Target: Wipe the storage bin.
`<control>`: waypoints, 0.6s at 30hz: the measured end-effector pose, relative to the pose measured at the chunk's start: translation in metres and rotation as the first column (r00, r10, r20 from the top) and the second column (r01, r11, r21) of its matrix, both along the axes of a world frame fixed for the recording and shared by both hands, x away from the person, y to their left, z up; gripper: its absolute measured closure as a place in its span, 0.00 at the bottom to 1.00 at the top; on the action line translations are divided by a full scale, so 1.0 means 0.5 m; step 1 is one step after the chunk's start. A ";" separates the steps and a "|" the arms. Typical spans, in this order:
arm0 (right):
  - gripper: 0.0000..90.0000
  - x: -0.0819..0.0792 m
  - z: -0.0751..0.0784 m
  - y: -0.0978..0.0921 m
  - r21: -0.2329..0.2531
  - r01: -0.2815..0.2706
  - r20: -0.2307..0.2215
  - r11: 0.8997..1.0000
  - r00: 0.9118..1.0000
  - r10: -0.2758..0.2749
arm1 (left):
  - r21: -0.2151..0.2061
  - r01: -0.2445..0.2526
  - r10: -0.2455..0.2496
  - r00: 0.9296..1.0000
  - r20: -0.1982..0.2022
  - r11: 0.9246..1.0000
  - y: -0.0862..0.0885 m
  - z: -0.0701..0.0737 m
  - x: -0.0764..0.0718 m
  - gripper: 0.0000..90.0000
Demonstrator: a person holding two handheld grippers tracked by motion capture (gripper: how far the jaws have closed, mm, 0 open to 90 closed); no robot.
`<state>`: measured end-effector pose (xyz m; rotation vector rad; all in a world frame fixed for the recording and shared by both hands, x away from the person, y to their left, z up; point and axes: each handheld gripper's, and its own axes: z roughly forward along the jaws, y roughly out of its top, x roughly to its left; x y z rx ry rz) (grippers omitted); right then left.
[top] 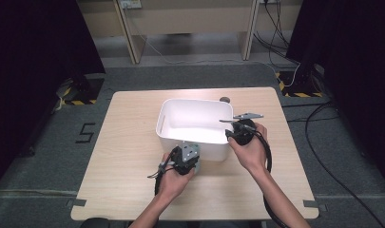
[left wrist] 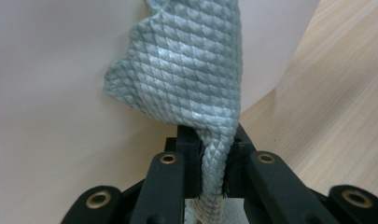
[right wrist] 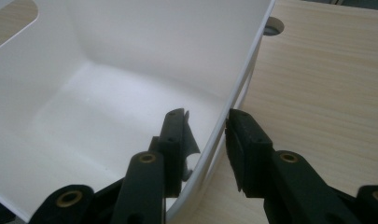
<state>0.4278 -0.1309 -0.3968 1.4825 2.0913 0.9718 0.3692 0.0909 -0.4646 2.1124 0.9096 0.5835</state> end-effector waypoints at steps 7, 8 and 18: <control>0.76 0.000 0.000 0.000 0.001 0.000 0.000 1.000 1.000 0.000 | 0.015 0.004 -0.003 1.000 -0.014 1.000 -0.003 -0.010 0.002 0.90; 0.76 0.000 0.000 0.000 0.001 0.000 0.000 1.000 1.000 0.000 | 0.014 0.002 -0.002 1.000 -0.014 1.000 -0.003 -0.012 0.002 0.90; 0.76 0.000 0.000 0.000 0.000 0.000 0.001 1.000 1.000 0.000 | 0.024 0.001 -0.001 1.000 -0.023 1.000 -0.007 -0.022 0.004 0.90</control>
